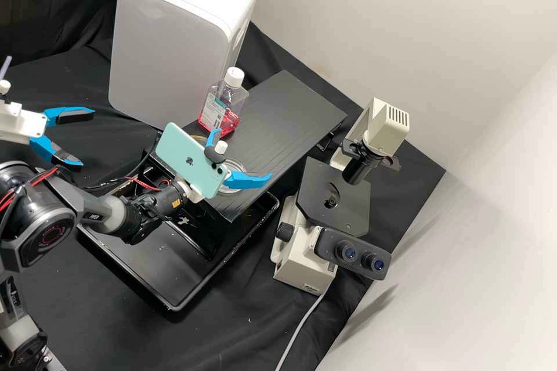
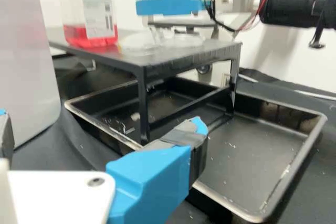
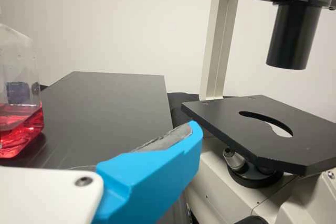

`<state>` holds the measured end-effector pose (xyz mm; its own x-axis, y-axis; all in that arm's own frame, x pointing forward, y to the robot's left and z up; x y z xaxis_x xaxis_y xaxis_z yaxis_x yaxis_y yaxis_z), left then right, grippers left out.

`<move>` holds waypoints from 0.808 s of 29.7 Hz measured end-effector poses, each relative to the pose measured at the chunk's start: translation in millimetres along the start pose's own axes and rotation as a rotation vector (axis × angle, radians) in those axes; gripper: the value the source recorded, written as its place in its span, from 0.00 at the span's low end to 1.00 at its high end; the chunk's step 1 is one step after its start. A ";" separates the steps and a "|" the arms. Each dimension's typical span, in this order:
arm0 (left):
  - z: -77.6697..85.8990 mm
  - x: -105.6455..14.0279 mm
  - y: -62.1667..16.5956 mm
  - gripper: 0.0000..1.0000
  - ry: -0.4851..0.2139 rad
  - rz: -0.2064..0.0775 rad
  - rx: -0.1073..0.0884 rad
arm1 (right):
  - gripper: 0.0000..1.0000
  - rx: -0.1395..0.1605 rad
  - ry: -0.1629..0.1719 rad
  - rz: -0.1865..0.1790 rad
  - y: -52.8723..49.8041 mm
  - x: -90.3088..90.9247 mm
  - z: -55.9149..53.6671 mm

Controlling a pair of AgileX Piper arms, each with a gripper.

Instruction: Place the lid on the petri dish

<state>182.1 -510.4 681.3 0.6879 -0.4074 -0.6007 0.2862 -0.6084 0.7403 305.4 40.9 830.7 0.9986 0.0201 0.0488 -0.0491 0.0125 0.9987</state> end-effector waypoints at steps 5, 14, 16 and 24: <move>8.0 4.9 -11.4 1.00 0.020 -0.033 -0.034 | 1.00 0.000 0.000 0.000 0.0 0.0 0.0; 20.4 12.5 -27.0 1.00 -0.002 -0.090 0.024 | 1.00 0.000 0.000 0.000 0.0 0.0 0.0; 20.9 14.0 -27.8 1.00 0.000 -0.092 0.040 | 1.00 0.000 0.000 0.000 0.0 0.0 0.0; 22.7 15.8 -28.5 1.00 0.029 -0.084 0.096 | 1.00 0.000 0.000 0.000 0.0 0.0 0.0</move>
<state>169.7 -515.0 643.8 0.6834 -0.3338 -0.6493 0.2791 -0.7024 0.6548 305.4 40.9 830.7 0.9986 0.0201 0.0488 -0.0491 0.0125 0.9987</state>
